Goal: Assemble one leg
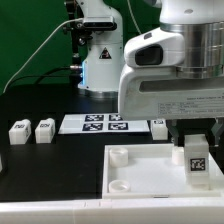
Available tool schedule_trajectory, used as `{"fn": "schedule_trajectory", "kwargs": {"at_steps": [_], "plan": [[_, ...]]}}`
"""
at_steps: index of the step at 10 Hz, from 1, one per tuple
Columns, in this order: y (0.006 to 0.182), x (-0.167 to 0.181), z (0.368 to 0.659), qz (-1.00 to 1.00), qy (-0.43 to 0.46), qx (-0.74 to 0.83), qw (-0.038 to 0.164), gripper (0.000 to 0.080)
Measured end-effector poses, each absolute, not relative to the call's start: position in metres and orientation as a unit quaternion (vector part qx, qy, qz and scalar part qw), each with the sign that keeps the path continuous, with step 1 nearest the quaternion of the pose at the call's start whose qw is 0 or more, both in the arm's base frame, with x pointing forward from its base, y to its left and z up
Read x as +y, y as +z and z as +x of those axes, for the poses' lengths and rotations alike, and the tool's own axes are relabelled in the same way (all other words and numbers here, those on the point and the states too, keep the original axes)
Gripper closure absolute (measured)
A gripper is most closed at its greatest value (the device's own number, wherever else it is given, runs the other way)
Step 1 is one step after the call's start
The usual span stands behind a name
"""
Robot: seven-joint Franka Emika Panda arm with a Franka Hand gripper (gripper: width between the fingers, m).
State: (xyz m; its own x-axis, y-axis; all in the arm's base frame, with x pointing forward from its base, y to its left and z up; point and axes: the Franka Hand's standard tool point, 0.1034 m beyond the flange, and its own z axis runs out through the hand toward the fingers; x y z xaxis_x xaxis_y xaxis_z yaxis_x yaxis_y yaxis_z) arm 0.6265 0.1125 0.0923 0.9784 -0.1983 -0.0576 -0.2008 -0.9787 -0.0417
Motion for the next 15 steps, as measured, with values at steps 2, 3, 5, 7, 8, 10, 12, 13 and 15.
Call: {"fn": "schedule_trajectory", "kwargs": {"at_steps": [2,3,5,7,8,10,12,13,15], "plan": [[0.092,0.113,0.626,-0.984,0.028,0.173,0.022,0.0506],[0.092,0.114,0.626,-0.972,0.03,0.232,0.02,0.0506],[0.092,0.114,0.626,-0.946,0.032,0.322,0.019,0.0506],[0.091,0.117,0.628,-0.878,0.039,0.477,0.026,0.0505],[0.09,0.119,0.63,-0.834,0.04,0.55,0.036,0.0505],[0.089,0.122,0.632,-0.755,0.042,0.652,0.052,0.0505],[0.089,0.124,0.632,-0.762,0.041,0.644,0.054,0.0505],[0.089,0.124,0.632,-0.772,0.04,0.632,0.054,0.0455],[0.083,0.119,0.627,-0.829,0.039,0.555,0.054,0.0249]]}}
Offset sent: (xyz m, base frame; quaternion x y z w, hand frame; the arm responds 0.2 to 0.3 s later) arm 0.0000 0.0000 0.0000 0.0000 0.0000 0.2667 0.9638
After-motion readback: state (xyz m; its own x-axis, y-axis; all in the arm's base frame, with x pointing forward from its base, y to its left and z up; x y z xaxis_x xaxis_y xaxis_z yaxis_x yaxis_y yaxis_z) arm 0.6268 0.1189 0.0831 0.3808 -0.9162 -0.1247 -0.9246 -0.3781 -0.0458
